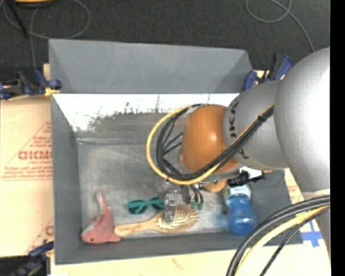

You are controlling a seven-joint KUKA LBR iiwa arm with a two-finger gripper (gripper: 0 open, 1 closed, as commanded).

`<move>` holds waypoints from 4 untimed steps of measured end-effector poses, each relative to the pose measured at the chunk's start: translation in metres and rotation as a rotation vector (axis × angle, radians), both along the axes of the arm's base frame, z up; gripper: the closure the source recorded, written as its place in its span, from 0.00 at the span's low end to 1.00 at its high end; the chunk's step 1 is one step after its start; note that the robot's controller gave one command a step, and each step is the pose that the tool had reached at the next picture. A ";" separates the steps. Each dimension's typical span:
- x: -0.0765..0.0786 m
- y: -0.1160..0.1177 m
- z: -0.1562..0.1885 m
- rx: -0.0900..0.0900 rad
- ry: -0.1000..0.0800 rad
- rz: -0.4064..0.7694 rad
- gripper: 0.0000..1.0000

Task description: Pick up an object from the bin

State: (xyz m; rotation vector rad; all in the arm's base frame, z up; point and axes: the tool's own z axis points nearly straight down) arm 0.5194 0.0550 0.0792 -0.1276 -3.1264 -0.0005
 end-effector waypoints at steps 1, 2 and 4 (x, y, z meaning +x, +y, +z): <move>0.000 0.000 0.000 0.000 0.000 0.000 1.00; -0.003 0.020 0.104 0.000 -0.015 0.011 1.00; 0.009 0.024 0.138 -0.002 -0.010 0.068 1.00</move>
Offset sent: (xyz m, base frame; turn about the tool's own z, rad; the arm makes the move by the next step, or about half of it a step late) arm -0.0041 0.0197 0.1035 -0.0070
